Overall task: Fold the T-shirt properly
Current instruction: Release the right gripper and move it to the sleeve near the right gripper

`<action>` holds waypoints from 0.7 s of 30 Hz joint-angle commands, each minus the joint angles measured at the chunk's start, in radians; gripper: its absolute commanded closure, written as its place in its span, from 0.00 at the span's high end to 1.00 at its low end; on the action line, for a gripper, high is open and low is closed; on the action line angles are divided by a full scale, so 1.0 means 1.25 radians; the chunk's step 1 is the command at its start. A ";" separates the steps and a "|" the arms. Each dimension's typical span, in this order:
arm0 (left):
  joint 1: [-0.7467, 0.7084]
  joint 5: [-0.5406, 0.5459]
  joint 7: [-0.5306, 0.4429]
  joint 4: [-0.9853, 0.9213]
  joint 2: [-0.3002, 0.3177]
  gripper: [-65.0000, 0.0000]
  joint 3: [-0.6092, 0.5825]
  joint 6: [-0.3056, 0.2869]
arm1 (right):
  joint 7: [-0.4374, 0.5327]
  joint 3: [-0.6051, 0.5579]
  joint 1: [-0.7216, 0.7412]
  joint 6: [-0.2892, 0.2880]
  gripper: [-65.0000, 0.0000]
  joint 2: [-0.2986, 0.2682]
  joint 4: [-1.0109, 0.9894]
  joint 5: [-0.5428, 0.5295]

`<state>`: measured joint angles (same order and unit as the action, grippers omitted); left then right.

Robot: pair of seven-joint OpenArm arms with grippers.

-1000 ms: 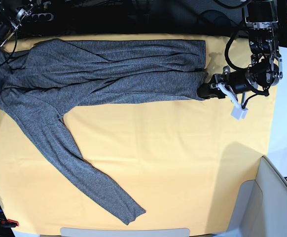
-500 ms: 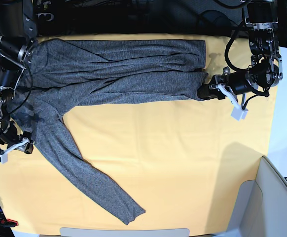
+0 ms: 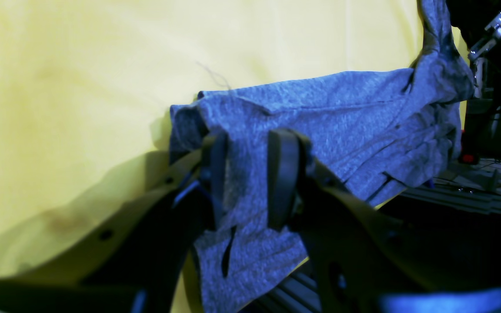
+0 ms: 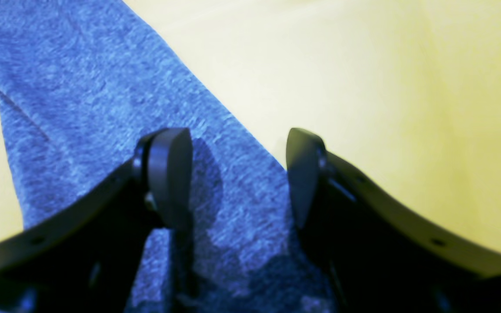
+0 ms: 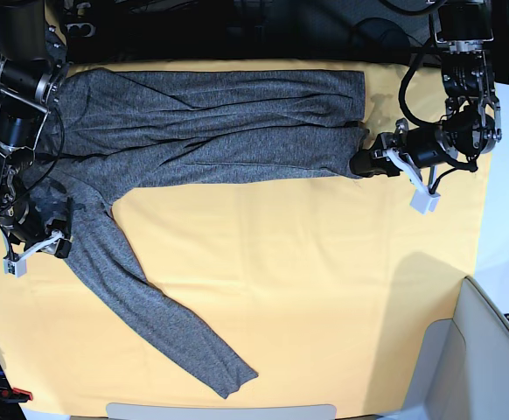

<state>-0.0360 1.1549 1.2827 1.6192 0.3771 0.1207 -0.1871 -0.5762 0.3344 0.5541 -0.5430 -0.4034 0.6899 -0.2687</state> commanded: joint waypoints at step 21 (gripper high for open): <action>0.012 0.016 -0.003 0.013 0.011 0.25 0.007 -0.003 | -0.023 -0.084 -0.302 -0.002 0.00 -0.017 0.574 0.003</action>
<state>-0.0338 1.1549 1.2819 1.6192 0.3771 0.1207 -0.1871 -0.6281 0.2234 0.1570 -0.5426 -0.4091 1.3964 -0.2520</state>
